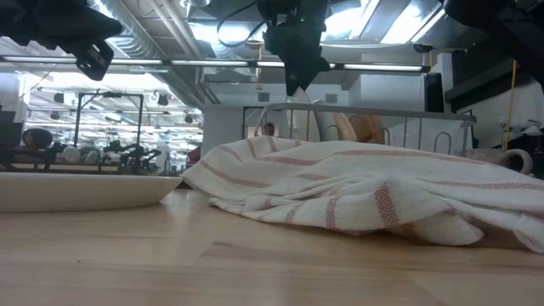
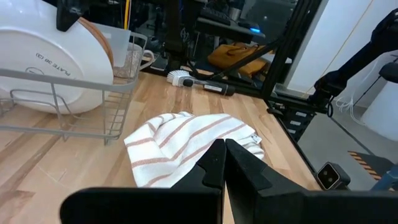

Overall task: Sort dishes
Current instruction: Put the blue plate into the dish rack

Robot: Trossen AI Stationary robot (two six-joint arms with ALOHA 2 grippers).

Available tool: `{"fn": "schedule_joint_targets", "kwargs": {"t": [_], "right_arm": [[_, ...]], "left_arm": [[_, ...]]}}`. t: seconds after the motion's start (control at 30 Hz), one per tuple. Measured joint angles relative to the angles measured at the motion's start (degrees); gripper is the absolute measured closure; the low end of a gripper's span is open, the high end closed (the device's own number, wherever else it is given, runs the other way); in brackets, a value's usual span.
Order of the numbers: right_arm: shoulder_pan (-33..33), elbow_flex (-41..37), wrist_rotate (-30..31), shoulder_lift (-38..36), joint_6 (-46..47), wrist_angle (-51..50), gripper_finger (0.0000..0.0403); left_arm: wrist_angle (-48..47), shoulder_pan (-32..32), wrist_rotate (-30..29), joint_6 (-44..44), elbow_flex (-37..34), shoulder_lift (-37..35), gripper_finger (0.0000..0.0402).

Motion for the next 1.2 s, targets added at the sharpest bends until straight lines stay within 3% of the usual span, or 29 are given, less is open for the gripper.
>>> {"fn": "schedule_joint_targets", "kwargs": {"t": [0.7,0.83,1.07,1.2], "right_arm": [[-0.1,0.0,-0.8,0.2,2.1,-0.5,0.0274],[-0.5,0.1,0.4,0.2,-1.2,-1.1,0.0274],[-1.7,0.1,-6.1,0.1,-3.0,-2.5,0.0274],[-1.4,0.1,-4.9,0.1,-2.9,-1.6,0.0274]], "left_arm": [[0.0,0.0,0.0,0.2,0.0,0.0,0.0401],[0.0,0.0,0.0,0.0,0.0,0.0,0.0402],[0.0,0.0,0.0,0.0,0.0,0.0,0.0402],[0.0,0.0,0.0,0.0,0.0,0.0,0.0402]]}}
